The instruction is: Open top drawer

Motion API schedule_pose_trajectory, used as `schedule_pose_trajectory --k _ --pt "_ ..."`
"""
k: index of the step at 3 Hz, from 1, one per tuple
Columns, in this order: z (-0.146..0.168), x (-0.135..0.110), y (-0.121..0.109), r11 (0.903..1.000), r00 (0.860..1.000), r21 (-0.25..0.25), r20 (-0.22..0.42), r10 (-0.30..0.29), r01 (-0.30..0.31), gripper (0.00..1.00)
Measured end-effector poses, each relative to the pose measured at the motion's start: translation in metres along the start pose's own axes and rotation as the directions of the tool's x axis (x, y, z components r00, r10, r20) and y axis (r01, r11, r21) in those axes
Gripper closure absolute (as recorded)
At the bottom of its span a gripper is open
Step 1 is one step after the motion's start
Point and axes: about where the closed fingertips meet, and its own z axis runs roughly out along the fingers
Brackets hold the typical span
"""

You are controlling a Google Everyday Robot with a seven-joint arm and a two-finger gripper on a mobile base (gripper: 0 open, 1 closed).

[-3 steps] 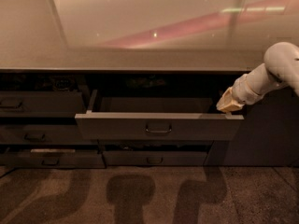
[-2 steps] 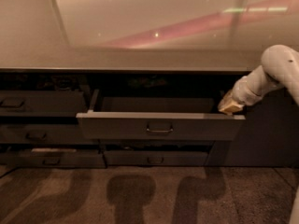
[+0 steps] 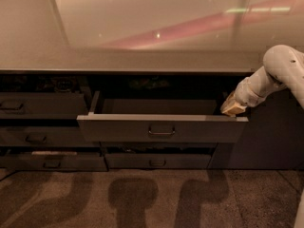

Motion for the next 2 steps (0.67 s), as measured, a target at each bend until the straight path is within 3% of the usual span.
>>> schedule_pose_trajectory --k 2 --pt "-0.0054 0.0016 0.0091 0.9991 1.0 0.043 -0.018 0.006 -0.005 0.35"
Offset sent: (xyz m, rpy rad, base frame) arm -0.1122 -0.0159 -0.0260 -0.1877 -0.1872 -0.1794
